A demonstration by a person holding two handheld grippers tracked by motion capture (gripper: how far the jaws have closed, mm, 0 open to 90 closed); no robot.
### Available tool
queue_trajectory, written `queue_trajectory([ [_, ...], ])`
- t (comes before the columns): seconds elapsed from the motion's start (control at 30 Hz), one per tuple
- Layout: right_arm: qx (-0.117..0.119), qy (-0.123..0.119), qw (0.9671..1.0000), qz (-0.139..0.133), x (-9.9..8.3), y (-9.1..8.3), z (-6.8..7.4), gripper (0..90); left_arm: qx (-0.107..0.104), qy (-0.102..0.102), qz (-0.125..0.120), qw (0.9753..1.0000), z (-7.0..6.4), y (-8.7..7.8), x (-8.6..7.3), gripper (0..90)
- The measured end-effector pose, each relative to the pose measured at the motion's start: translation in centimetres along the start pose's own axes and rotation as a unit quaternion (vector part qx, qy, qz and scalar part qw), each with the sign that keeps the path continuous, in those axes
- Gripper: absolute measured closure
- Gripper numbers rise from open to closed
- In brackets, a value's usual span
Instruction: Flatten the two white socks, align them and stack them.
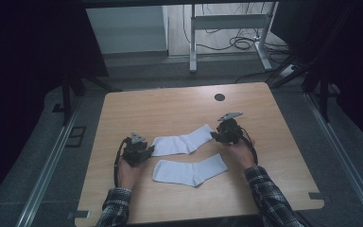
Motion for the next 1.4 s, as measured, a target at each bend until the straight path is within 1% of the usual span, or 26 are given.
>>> queue_trajectory([
  [0.13,-0.004,0.001,1.0,0.005,-0.1,1.0,0.2,57.7,0.001,0.001,0.0,1.0,0.0,0.0,0.0,60.9],
  [0.23,-0.009,-0.007,0.9998,0.019,-0.8,1.8,0.4,63.3,0.0,0.003,0.001,1.0,0.0,0.0,0.0,61.3],
  [0.27,-0.003,0.0,0.9999,0.014,-0.8,1.8,0.5,68.2,-0.002,0.004,0.0,1.0,-0.1,0.0,0.0,62.1],
  [0.3,0.004,0.009,0.9998,0.017,-0.8,1.7,0.7,71.7,-0.007,0.005,0.0,1.0,-0.2,0.0,0.0,65.0],
  [0.33,0.006,0.01,0.9998,0.019,-0.9,1.7,0.7,75.2,-0.011,0.007,0.0,0.9999,-0.3,0.1,0.0,69.0],
  [0.37,0.006,0.01,0.9998,0.019,-0.9,1.7,0.7,75.2,-0.011,0.007,0.0,0.9999,-0.3,0.1,0.0,74.4],
  [0.4,0.005,0.004,0.9997,0.025,-1.0,1.4,0.9,78.8,-0.019,0.006,0.0,0.9998,-0.7,0.2,0.0,79.7],
  [0.43,0.003,-0.001,0.9997,0.025,-1.0,1.3,0.9,79.4,-0.018,0.005,0.0,0.9998,-0.8,0.2,0.1,82.6],
  [0.5,0.002,-0.006,0.9996,0.026,-1.1,1.1,1.0,79.9,-0.017,0.003,-0.001,0.9998,-0.9,0.3,0.2,84.9],
  [0.57,0.005,-0.007,0.9997,0.024,-1.2,0.8,1.1,80.0,-0.014,0.006,0.002,0.9999,-1.0,0.3,0.2,85.6],
  [0.67,0.009,-0.007,0.9998,0.018,-1.2,0.2,1.0,80.0,-0.019,0.007,0.002,0.9998,-1.3,0.2,0.4,85.8],
  [0.7,0.01,-0.007,0.9998,0.016,-1.2,-0.1,0.9,80.0,-0.021,0.011,0.003,0.9997,-1.4,0.1,0.5,85.8],
  [0.77,0.011,-0.007,0.9999,0.01,-1.1,-0.7,0.8,80.0,-0.026,0.012,-0.003,0.9996,-1.8,-0.1,0.8,85.8],
  [0.9,0.017,-0.003,0.9998,-0.005,-0.8,-2.1,0.4,80.0,-0.034,0.021,-0.014,0.9991,-2.5,-0.8,1.6,85.7],
  [1.0,0.018,-0.005,0.9997,-0.014,-0.7,-3.2,0.2,80.0,-0.041,0.028,-0.017,0.9986,-3.1,-1.3,1.9,85.5],
  [1.1,0.02,-0.006,0.9995,-0.023,-0.7,-4.1,0.0,79.9,-0.037,0.043,-0.015,0.9983,-3.6,-1.8,2.1,84.7],
  [1.13,0.021,-0.007,0.9995,-0.024,-0.8,-4.4,0.0,79.9,-0.037,0.045,-0.016,0.9982,-3.8,-2.0,2.2,84.7],
  [1.27,0.025,-0.007,0.9991,-0.033,-0.9,-5.5,-0.1,79.8,-0.043,0.048,-0.023,0.9977,-4.4,-2.8,2.3,84.8],
  [1.4,0.029,-0.016,0.9987,-0.039,-1.2,-6.7,0.1,79.7,-0.047,0.049,-0.028,0.9973,-5.0,-3.7,2.1,84.9],
])
Point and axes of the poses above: each handheld gripper's, and its own axes: y roughly forward along the jaws, x roughly out of its top, z roughly to its left, the point moved 9 cm from there along y, roughly forward along the jaws, and after that the axes turned 11 degrees about -x, right-handed, at the moved point
